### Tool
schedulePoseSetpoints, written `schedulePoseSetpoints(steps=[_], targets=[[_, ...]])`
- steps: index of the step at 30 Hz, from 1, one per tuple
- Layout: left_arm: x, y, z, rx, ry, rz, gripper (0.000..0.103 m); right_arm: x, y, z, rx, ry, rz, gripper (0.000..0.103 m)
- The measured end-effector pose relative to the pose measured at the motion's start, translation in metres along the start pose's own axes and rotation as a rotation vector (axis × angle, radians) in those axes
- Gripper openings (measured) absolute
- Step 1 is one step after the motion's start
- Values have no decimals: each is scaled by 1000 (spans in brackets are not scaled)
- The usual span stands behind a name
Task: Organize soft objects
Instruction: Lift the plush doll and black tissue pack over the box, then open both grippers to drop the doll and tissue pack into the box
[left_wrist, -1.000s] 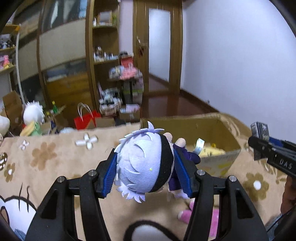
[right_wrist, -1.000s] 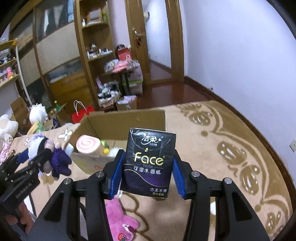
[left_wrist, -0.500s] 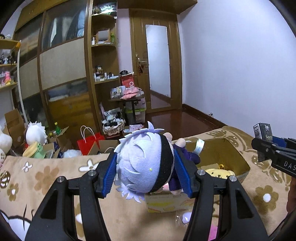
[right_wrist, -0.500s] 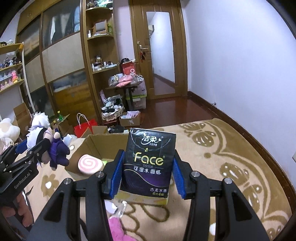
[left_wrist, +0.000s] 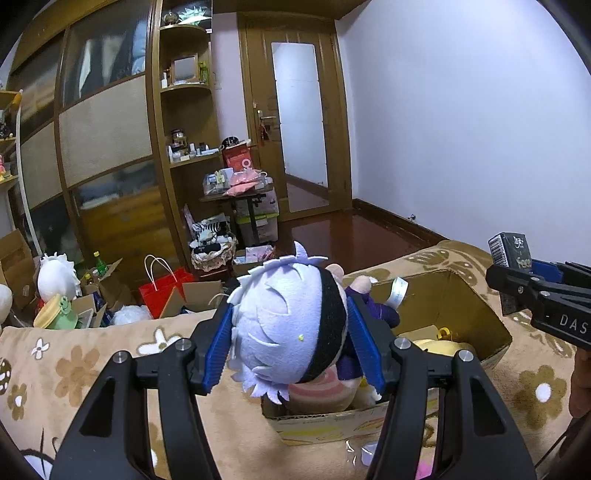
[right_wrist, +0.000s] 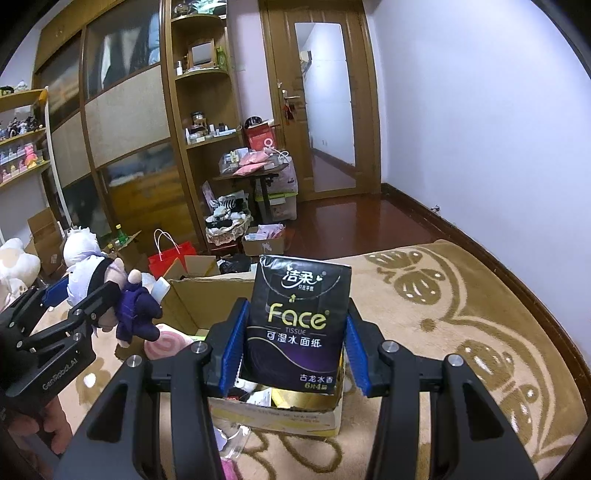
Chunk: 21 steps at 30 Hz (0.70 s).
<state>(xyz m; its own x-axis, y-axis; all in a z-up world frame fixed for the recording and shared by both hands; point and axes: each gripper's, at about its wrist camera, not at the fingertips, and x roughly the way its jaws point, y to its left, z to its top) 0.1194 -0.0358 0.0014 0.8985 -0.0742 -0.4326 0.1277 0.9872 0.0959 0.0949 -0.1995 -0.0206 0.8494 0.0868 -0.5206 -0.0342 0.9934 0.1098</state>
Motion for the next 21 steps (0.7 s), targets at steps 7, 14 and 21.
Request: schedulePoseSetpoints(steps=[7, 14, 21], targets=[[13, -1, -4, 4, 19, -36, 59, 15, -1, -1, 4, 23, 0, 52], [20, -8, -8, 27, 28, -74, 59, 23, 1, -2, -12, 42, 9, 52], [35, -7, -13, 13, 73, -99, 60, 26, 1, -4, -12, 46, 25, 52]])
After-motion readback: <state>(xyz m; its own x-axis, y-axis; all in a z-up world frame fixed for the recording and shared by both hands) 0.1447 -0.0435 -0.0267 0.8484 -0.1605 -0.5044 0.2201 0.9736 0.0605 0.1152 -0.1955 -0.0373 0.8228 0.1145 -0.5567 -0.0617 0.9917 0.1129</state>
